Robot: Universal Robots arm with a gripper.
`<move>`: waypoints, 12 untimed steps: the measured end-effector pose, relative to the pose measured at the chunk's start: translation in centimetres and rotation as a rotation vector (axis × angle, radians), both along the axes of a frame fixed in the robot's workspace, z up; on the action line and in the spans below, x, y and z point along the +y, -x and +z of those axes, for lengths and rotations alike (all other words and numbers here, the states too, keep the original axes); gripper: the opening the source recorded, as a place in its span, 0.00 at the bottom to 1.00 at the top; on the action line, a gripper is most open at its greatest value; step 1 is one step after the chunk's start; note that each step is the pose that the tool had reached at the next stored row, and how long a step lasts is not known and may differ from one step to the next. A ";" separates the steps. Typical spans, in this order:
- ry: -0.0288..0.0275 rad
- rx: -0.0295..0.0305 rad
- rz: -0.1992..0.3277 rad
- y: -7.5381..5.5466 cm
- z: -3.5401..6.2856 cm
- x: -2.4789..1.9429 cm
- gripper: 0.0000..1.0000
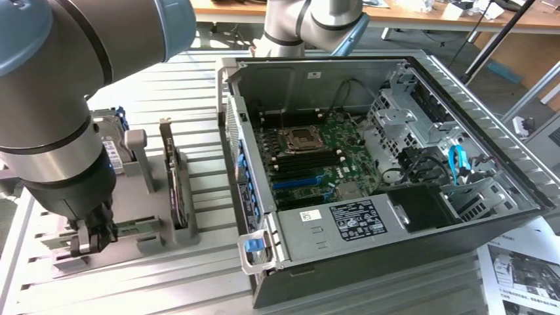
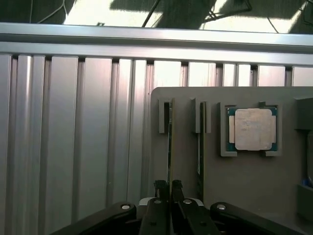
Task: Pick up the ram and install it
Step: 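Pick up the ram and move it above insertion slot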
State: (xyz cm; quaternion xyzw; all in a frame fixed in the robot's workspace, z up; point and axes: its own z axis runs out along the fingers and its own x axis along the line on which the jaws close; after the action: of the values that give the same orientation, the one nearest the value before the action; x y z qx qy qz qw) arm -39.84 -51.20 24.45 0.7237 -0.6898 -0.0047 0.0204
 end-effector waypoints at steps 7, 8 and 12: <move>0.0000 0.0000 0.000 0.0 1.43 0.00 0.15; 0.0000 0.0001 0.000 0.0 1.58 0.00 0.15; 0.0000 0.0000 0.000 0.0 2.23 0.00 0.15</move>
State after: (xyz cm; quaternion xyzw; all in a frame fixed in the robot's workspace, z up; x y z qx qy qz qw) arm -39.84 -51.20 26.68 0.7237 -0.6898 -0.0048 0.0204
